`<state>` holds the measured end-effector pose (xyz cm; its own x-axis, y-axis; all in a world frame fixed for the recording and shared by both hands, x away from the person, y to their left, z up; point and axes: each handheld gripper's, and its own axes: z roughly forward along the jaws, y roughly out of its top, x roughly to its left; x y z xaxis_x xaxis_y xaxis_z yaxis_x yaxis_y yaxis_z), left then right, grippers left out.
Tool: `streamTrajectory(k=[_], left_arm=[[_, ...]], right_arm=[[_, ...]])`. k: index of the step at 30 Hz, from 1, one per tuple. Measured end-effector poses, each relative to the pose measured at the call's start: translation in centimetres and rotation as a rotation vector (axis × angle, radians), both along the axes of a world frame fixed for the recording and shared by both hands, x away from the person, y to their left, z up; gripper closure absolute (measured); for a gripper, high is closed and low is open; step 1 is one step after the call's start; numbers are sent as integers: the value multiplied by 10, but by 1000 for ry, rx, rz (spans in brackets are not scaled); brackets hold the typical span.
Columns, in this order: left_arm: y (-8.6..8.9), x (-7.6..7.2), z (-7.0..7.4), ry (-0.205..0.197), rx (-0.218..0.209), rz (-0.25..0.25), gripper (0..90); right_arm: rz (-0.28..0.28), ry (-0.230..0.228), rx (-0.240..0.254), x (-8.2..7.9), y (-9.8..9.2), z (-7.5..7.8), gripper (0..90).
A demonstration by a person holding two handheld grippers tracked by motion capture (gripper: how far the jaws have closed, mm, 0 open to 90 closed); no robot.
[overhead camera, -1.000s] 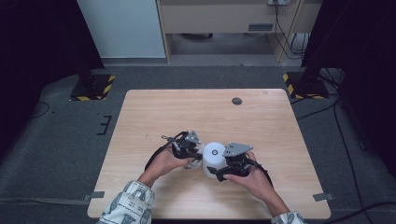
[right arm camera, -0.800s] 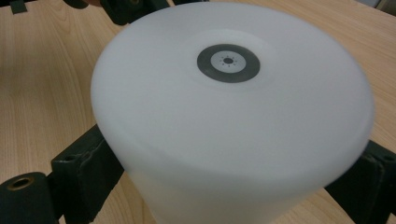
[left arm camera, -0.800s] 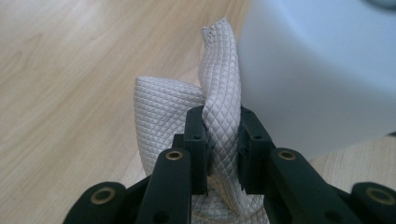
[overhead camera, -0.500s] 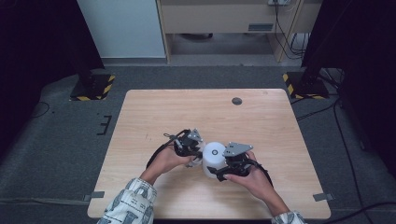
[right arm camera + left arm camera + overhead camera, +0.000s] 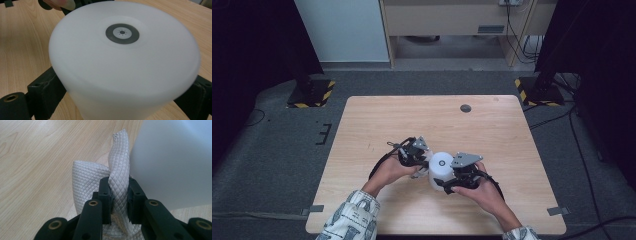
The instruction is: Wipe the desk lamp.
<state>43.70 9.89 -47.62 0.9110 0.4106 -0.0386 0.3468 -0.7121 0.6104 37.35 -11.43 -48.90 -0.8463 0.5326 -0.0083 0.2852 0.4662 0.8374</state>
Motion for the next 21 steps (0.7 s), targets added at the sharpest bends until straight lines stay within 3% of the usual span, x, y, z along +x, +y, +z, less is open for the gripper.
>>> streamTrajectory(k=[7, 10, 21], left_arm=[[-3, 0, -11, 10, 33, -1, 758], [3, -5, -2, 5, -2, 8, 758], [19, -28, 29, -36, -50, 3, 759]], right_arm=[[2, 1, 0, 0, 0, 0, 87], [1, -2, 3, 1, 0, 0, 87], [-8, 0, -1, 1, 0, 0, 87]])
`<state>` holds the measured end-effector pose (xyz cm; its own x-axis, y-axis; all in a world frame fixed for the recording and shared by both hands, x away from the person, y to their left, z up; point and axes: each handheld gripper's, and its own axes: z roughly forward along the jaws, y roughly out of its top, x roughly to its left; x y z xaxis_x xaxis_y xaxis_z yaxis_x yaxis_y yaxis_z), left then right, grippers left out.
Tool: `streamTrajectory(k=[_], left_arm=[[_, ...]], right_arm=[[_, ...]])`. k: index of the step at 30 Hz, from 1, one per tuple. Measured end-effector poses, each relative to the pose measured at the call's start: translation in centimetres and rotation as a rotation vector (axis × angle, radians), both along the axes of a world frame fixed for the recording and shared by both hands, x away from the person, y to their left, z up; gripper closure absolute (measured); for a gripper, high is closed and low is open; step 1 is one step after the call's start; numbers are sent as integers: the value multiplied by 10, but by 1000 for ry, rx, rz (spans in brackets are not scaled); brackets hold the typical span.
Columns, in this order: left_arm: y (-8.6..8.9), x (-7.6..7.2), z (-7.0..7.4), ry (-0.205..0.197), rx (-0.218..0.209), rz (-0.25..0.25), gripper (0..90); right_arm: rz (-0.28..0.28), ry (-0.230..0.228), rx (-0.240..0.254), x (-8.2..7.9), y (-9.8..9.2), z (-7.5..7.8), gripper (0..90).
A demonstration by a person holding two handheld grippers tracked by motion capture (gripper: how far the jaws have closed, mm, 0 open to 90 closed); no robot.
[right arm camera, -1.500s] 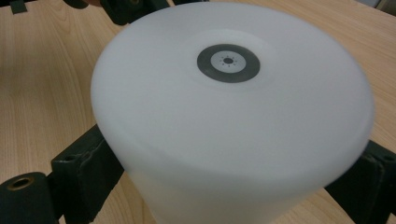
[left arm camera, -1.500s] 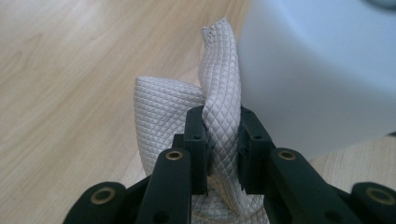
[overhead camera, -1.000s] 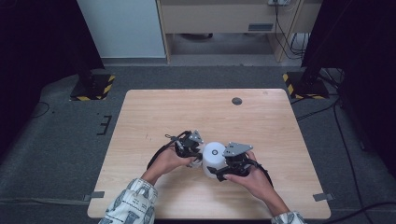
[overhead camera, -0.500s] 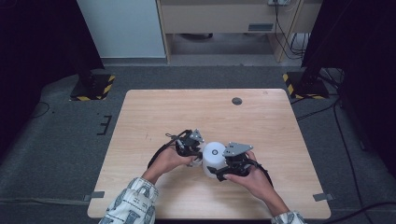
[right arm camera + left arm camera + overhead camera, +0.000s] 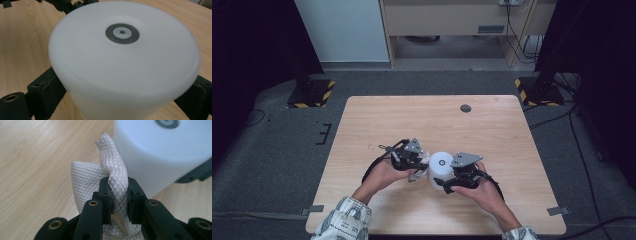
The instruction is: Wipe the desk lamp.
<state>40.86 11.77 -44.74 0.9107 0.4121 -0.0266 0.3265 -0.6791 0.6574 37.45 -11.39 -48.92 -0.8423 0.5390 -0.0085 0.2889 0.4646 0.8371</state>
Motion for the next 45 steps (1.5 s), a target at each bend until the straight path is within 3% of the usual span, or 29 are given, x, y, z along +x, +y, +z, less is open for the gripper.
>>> streamTrajectory(k=[3, 7, 13, 17, 24, 28, 34, 39, 45], left_arm=[[2, -4, 8, -17, -18, 7, 759], [0, -7, 5, -24, 6, 3, 759], [-2, -8, -20, 2, 24, 13, 759], [-1, -7, -23, 9, 12, 15, 759], [1, -10, 7, -39, -19, 6, 759], [3, -17, 13, -47, -24, -7, 759], [1, -21, 1, -35, 8, -20, 759], [0, -19, -12, -17, 7, -14, 759], [1, -16, -12, -19, 16, -11, 759]], right_arm=[[-3, -1, 0, 0, 0, 0, 87], [-5, -4, -2, -1, 1, 0, 86], [-6, -1, -5, 0, 1, 0, 86], [-4, -2, -6, 1, 1, 0, 86], [-11, -5, -3, 4, 0, -1, 86], [-13, -7, -2, 7, 0, -1, 86], [-17, -11, 1, 9, 0, -1, 85], [-15, -10, -3, 13, 0, -1, 84], [-21, -12, -10, 16, 2, 0, 78]])
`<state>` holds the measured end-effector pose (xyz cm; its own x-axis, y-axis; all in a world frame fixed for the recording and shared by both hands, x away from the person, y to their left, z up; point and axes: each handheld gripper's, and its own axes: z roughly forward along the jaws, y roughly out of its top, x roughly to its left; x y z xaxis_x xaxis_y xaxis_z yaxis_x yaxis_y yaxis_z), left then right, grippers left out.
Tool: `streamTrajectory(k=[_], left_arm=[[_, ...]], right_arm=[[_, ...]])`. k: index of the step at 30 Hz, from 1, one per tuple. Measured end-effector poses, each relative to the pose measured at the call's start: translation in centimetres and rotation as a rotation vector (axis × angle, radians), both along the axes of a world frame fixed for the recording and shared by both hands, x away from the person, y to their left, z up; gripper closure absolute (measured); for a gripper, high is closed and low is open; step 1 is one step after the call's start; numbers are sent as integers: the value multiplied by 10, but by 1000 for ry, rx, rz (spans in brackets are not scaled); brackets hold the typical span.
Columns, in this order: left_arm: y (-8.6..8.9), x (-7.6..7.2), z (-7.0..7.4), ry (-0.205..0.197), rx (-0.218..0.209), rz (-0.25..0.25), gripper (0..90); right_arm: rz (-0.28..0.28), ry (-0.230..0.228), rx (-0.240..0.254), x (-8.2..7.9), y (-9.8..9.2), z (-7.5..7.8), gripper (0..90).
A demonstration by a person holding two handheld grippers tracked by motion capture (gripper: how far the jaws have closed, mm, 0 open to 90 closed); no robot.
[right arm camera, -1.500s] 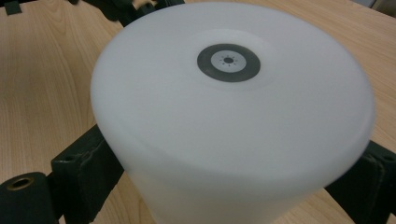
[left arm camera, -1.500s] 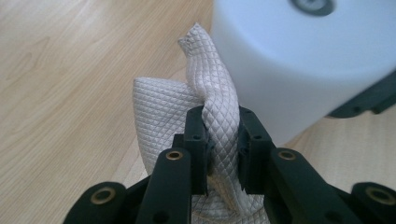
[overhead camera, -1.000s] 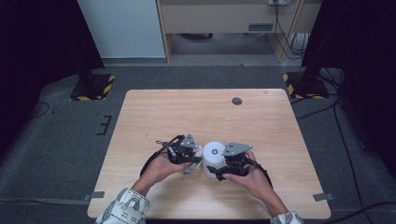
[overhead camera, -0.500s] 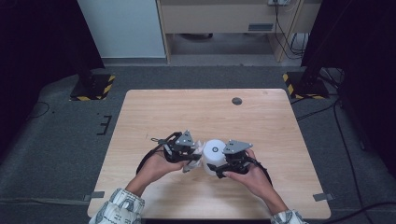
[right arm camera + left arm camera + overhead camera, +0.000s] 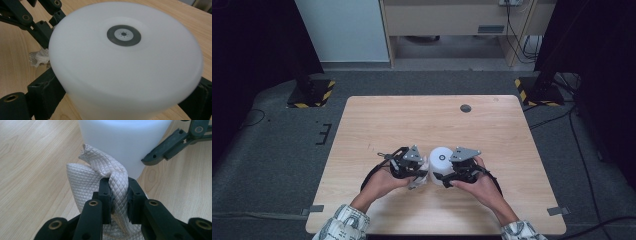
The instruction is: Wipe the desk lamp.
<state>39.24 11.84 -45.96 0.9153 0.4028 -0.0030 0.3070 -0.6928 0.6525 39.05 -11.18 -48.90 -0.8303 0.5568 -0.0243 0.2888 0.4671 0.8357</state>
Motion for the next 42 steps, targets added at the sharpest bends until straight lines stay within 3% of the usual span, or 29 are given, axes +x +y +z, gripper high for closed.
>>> streamTrajectory(k=[6, 13, 18, 23, 26, 28, 30, 33, 35, 38, 42], left_arm=[[1, 0, 5, -10, -8, 6, 759], [2, -2, 10, -20, -11, 1, 759], [0, -2, 25, -44, -13, -5, 759], [-2, 0, 19, -38, 3, -2, 759], [-3, 2, 9, -20, 20, 2, 760], [-3, 4, -1, -3, 32, 12, 759], [-2, 5, -5, 7, 21, 6, 759], [-3, 4, -6, 5, 19, 4, 759], [-4, 5, -4, 2, 3, 10, 758], [-4, 6, -2, -4, 5, 12, 758], [-1, 6, 0, -4, 8, 17, 758]], right_arm=[[-21, -9, 40, -5, -5, 10, 42], [-29, -34, 63, -13, -16, 20, 114], [-23, -28, 78, -13, -18, 24, 125], [-27, -18, 78, -11, -18, 24, 125], [-28, -14, 71, -10, -17, 24, 132], [-41, -13, 36, -9, -17, 20, 223], [-65, -26, 62, -10, -18, 21, 325], [-74, -34, 83, -9, -18, 24, 322], [-67, -24, 83, -8, -17, 25, 287], [-65, -15, 62, -7, -14, 22, 223], [-76, -19, 72, -5, -12, 22, 153]])
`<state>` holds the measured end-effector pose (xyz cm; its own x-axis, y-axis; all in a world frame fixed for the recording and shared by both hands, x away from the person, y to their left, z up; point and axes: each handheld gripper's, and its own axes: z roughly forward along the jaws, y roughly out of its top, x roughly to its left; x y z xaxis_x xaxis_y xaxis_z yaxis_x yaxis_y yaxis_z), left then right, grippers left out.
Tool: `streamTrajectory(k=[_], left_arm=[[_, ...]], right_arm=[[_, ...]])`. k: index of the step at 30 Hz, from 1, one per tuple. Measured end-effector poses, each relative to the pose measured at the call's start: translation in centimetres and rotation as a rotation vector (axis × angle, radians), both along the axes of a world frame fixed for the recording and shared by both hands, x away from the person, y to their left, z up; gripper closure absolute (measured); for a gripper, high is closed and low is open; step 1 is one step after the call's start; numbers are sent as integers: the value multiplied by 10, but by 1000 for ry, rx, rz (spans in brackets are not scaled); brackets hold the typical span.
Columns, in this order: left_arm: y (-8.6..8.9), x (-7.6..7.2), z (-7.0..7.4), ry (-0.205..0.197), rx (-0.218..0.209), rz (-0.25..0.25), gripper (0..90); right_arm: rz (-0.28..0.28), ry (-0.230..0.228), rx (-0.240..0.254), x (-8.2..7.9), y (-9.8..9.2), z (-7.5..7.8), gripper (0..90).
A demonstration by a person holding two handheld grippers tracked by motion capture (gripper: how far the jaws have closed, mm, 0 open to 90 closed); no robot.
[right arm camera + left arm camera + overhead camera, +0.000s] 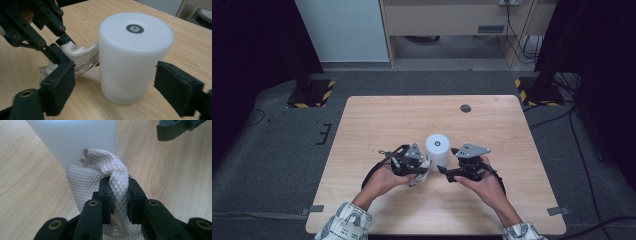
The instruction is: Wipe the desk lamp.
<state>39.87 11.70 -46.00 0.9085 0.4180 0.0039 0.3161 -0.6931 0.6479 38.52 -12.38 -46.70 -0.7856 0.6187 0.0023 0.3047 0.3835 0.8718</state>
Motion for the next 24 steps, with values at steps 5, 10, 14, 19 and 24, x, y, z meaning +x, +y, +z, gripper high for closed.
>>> streamTrajectory(k=[5, 10, 14, 19, 24], left_arm=[[4, 1, 0, 2, 1, 13, 757], [4, 1, -1, 4, -1, 14, 757], [6, 1, -2, 6, -4, 16, 757], [9, 0, -4, 9, -5, 21, 757], [14, -2, -2, 6, -13, 23, 757]], right_arm=[[-32, 2, 16, 14, 4, 6, 80], [-42, 17, 11, 29, 13, 10, 69], [-45, 29, -15, 42, 21, 9, 65], [-22, 50, -33, 52, 29, 5, 65], [4, 51, -54, 53, 32, 6, 91]])
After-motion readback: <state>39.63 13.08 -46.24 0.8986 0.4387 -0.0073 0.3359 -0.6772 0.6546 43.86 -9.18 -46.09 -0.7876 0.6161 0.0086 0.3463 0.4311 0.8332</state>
